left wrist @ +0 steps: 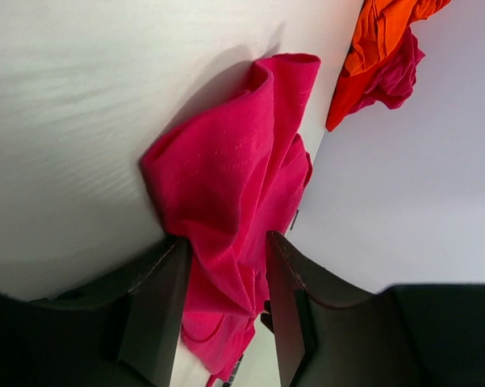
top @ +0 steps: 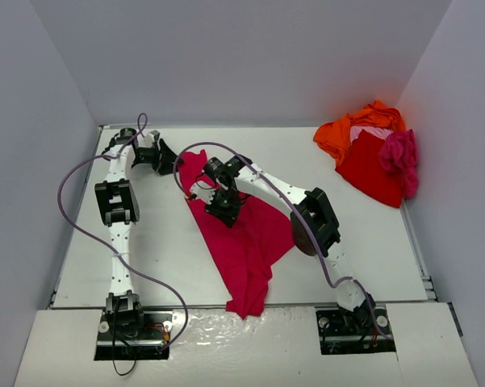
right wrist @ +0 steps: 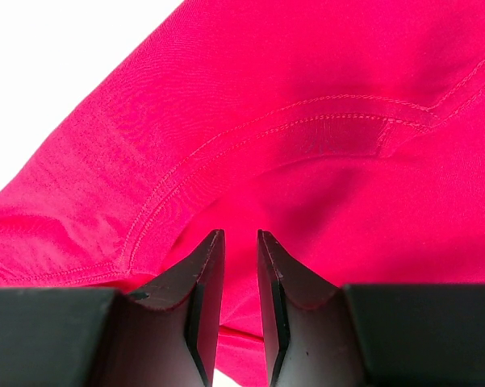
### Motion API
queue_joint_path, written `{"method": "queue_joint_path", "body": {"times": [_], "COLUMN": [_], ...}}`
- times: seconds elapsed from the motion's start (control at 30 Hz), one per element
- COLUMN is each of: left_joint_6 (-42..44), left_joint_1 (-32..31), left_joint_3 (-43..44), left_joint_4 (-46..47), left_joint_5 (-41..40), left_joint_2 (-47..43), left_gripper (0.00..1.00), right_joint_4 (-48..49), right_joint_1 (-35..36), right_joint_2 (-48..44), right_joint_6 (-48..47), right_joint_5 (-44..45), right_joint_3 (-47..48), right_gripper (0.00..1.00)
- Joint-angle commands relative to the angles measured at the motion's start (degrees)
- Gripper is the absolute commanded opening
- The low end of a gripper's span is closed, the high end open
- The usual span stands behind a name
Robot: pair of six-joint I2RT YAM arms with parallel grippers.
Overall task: Fold and stack the t-shirts
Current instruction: Flatten out the tshirt
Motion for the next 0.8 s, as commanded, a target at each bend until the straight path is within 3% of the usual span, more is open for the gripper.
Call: {"method": "queue_joint_path", "body": {"times": [0.0,0.27,0.77], "left_joint_6": [-1.7,-3.8,-0.4], "left_joint_1": [-2.7,-2.3,1.3], "left_joint_3": [-0.5,0.8,2.7], "left_joint_4": [6.9,10.5,8.1], "left_joint_5": [-14.2,-17.9,-23.4], "left_joint_2": [3.8,5.2,5.3], "left_gripper": [0.39,0.39,0.38], "right_joint_4": [-2.6,-2.6,-3.3], "right_joint_1": [0.1,0.1,0.2], "right_joint_2": [-1.4,-1.0,0.6], "right_joint_6": [0.1,0.1,0.2], "right_joint_5": [-0.9,-1.2,-1.6], "right_joint_3": [2.4,2.8,4.2], "right_gripper": [0.21,0.21,0.21]}}
